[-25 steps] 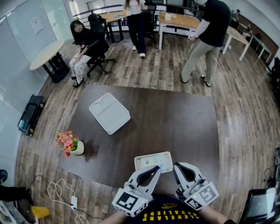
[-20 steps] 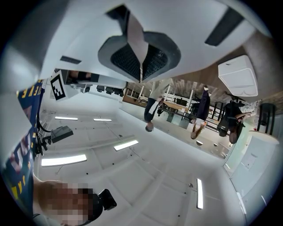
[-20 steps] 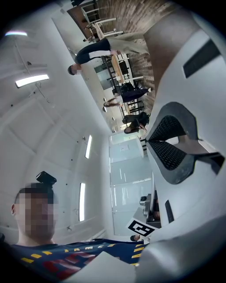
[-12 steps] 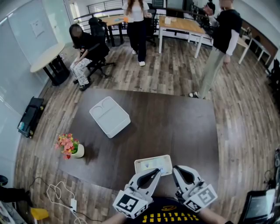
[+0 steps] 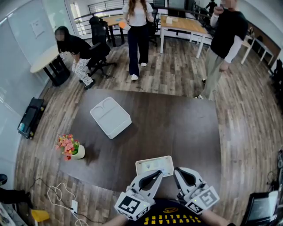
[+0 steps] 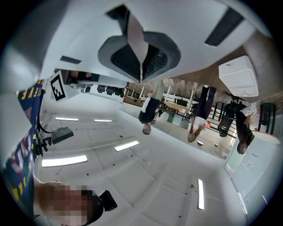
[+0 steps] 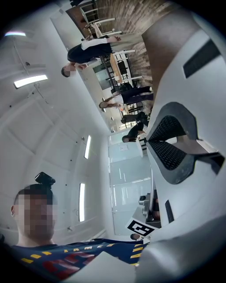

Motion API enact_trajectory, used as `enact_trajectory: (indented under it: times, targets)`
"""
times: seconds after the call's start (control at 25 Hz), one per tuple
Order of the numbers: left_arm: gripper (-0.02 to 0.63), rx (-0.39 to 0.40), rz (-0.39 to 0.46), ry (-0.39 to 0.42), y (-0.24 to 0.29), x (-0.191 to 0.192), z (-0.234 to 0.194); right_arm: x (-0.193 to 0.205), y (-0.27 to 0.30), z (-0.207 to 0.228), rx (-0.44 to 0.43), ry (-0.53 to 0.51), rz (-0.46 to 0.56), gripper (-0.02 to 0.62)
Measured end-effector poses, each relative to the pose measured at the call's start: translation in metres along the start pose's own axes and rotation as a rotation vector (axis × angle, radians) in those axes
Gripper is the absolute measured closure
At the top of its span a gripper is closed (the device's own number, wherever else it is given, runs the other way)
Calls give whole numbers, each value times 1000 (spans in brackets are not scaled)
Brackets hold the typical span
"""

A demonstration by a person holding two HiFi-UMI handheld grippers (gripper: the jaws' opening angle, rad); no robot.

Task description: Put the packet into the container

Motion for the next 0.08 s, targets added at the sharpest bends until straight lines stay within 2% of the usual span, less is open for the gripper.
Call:
enact_trajectory:
  times: [0.08]
  targets:
    - [589, -1, -2, -3, 1, 1, 1, 2, -1, 1, 0, 2, -4, 584]
Point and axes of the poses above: the fingertips, and each gripper's own axes: y forward along the fingers, z to its right, x out of its underside, the point moved 6 cm from there along -y, backward along the fingers, and after that the axes turned 3 degrees about x, right-handed, at the moved point
